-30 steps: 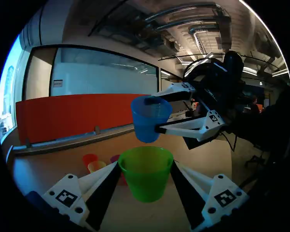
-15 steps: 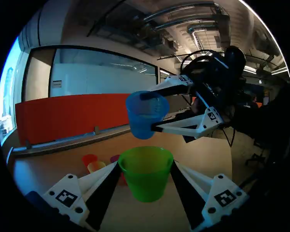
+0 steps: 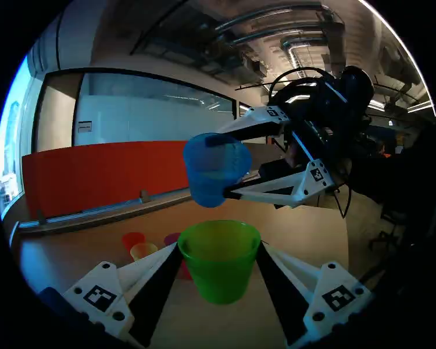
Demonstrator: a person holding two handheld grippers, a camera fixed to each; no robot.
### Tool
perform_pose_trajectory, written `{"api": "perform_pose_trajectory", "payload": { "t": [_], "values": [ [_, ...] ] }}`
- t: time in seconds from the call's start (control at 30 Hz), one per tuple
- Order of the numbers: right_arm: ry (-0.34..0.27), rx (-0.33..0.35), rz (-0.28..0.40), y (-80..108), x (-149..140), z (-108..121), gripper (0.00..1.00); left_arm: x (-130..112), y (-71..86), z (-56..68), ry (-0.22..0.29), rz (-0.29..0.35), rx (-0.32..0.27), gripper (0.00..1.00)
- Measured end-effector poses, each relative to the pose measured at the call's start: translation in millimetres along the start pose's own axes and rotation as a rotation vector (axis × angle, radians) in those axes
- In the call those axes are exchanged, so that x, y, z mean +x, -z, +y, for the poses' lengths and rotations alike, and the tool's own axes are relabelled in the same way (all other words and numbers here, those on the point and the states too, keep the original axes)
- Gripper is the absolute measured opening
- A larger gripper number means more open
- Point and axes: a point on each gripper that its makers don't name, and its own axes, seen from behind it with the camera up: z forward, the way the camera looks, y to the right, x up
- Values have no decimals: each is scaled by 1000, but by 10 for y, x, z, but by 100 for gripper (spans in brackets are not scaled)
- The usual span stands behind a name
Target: Pour water
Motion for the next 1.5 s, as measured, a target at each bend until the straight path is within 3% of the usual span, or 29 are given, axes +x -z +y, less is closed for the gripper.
{"api": "perform_pose_trajectory", "payload": {
  "t": [0.67, 1.5],
  "values": [
    [138, 33, -38, -71, 66, 18, 90, 26, -23, -6, 4, 14, -7, 87],
    [259, 42, -53, -79, 125, 83, 90, 55, -45, 35, 3, 20, -15, 87]
  ]
}}
